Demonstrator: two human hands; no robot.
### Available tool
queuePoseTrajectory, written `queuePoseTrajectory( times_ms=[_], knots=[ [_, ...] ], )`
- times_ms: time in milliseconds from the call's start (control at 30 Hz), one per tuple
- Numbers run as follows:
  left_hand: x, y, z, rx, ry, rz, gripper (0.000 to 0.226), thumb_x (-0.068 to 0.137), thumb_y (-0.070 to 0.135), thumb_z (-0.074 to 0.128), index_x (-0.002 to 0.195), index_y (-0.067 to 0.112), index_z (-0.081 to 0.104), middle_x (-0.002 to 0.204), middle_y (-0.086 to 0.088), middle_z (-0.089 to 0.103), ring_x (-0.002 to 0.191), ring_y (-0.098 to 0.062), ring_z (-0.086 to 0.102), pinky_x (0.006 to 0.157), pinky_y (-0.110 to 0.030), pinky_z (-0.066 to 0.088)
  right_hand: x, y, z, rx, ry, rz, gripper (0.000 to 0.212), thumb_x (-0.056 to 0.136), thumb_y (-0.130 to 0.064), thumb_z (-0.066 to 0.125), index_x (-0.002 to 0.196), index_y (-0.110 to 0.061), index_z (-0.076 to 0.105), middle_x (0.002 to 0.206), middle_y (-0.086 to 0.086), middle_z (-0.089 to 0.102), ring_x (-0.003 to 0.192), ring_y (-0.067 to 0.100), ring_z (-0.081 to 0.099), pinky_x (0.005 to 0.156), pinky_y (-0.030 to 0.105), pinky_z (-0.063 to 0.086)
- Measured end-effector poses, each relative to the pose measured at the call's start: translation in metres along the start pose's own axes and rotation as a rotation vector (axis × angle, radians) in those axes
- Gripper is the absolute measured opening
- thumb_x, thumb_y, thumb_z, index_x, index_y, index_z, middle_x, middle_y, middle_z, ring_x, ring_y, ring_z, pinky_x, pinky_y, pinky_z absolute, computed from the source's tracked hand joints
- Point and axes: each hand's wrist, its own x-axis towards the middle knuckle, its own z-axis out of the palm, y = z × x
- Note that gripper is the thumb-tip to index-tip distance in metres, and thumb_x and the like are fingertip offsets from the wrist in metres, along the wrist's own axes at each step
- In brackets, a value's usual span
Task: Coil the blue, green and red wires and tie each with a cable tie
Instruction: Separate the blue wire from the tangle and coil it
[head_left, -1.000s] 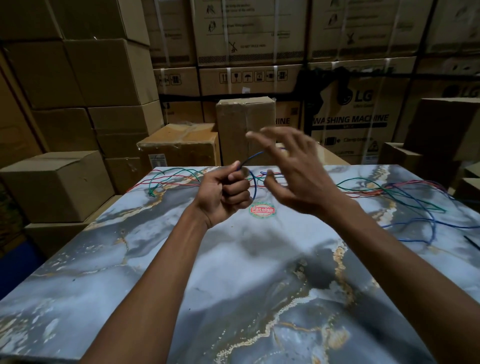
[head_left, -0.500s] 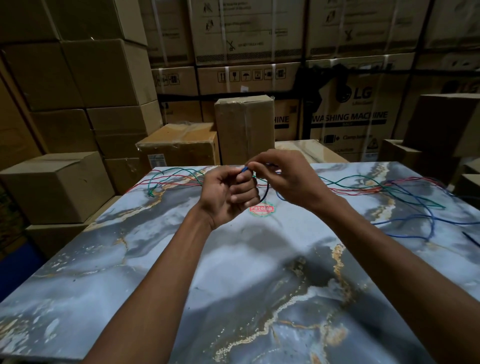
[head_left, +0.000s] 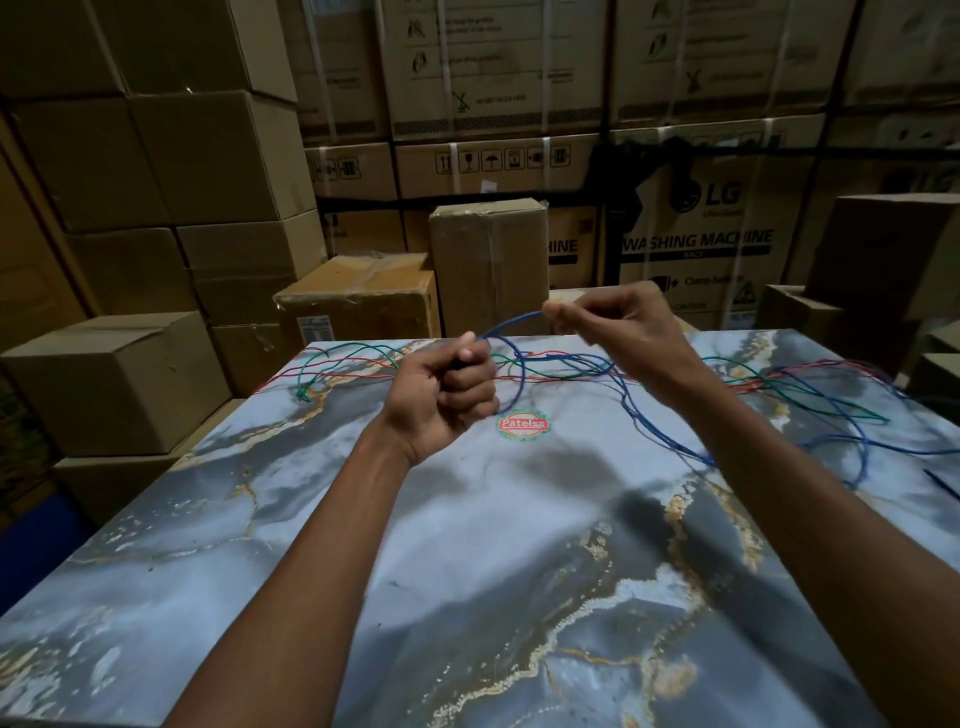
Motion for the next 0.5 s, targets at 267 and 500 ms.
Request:
queuePoseTrajectory(
  times_ms=[267,500],
  knots=[
    [0.001,-0.002,0.009,0.107,-0.111,-0.126,0.031,0.103,0.024,0.032,0.075,0.017,0.045,0.053,0.009,0.019,0.041,-0.008,0.015,0.051,-0.026,0.023,0.006,0.002,0.001,0.054,0.242,-0.069,0.018,0.092,-0.032,0.075,0.084,-0.016,0.079,0.056,-0.013,0.060,0.057,0.005,0.045,0.056,0.018,0.035],
    [0.000,0.007,-0.009,-0.252,-0.035,0.215,0.025,0.103,0.019,0.031,0.082,0.017,0.044,0.053,0.007,0.029,0.041,-0.008,0.021,0.050,-0.022,0.028,-0.011,0.041,0.011,0.149,-0.094,0.124,0.017,0.098,-0.026,0.069,0.086,-0.015,0.076,0.058,-0.002,0.049,0.054,0.011,0.040,0.050,0.021,0.034]
  ],
)
